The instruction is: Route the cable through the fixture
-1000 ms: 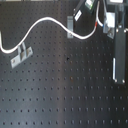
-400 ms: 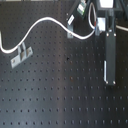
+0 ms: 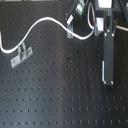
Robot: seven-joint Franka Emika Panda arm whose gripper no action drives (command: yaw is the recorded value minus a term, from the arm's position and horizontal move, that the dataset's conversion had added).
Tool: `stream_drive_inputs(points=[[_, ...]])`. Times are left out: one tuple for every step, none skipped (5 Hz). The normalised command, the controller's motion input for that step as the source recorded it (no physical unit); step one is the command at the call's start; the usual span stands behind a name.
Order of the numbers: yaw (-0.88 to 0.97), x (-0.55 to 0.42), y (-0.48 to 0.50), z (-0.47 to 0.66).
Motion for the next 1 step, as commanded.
stream_drive_inputs(points=[[0.11, -0.224, -0.498, -0.09]])
